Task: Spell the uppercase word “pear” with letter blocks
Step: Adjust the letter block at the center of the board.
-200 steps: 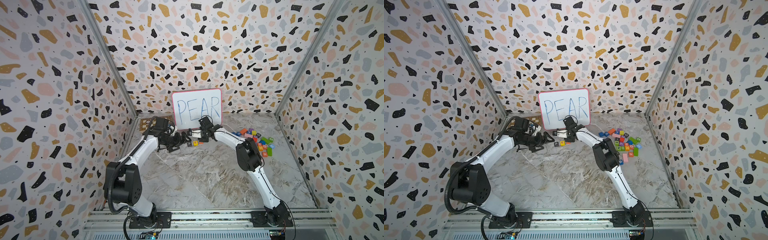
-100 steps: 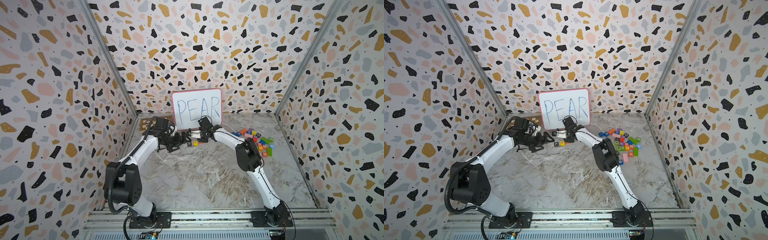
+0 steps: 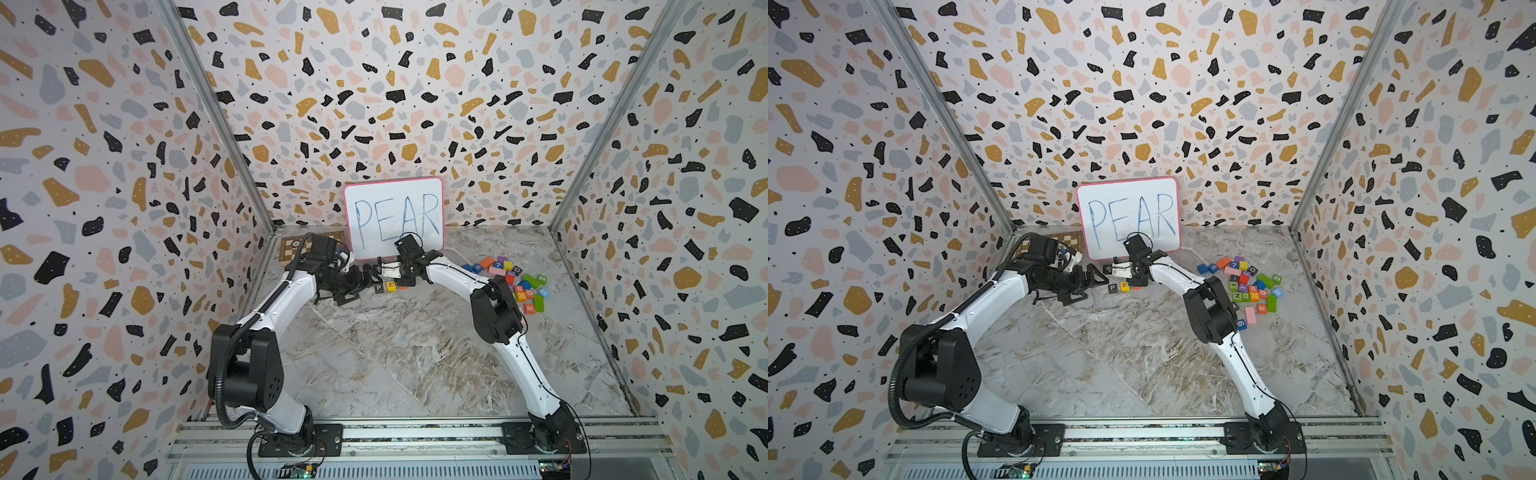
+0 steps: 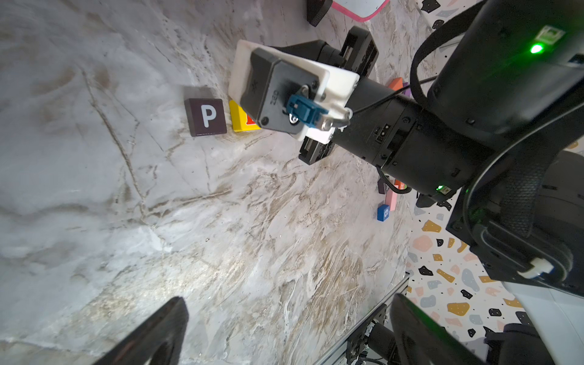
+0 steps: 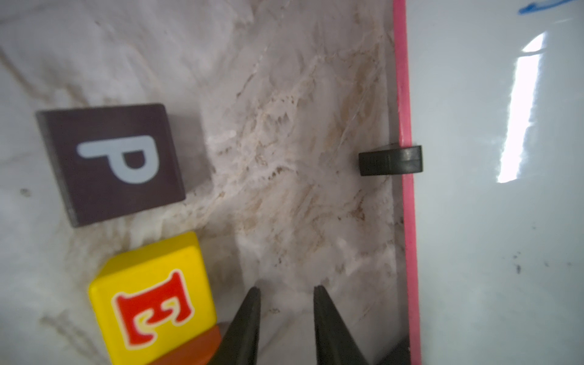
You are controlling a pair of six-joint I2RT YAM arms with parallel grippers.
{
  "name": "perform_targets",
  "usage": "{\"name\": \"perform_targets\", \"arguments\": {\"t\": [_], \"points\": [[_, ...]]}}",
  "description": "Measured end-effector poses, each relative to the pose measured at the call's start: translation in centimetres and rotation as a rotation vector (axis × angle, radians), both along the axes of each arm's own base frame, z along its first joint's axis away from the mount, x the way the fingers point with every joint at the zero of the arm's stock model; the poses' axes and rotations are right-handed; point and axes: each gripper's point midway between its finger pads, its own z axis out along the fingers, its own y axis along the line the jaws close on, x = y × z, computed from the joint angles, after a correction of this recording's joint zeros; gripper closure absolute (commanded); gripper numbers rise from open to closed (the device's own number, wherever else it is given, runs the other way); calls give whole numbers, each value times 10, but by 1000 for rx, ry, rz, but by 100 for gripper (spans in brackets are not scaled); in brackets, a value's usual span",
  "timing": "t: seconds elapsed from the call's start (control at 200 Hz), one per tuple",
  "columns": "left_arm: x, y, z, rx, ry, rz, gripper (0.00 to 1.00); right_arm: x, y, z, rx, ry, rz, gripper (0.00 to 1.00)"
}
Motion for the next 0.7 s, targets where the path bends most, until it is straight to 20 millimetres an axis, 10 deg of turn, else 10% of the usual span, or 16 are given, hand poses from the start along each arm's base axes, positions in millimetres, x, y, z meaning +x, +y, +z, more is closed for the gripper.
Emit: {"name": "perform_targets", "arguments": {"t": [0.451, 0.701], "points": [[2, 0, 3, -4, -13, 3, 1, 32, 9, 54, 101, -128, -87, 66], [-2, 0, 11, -4, -47, 3, 1, 47, -22, 111, 260, -132, -327, 76]]}}
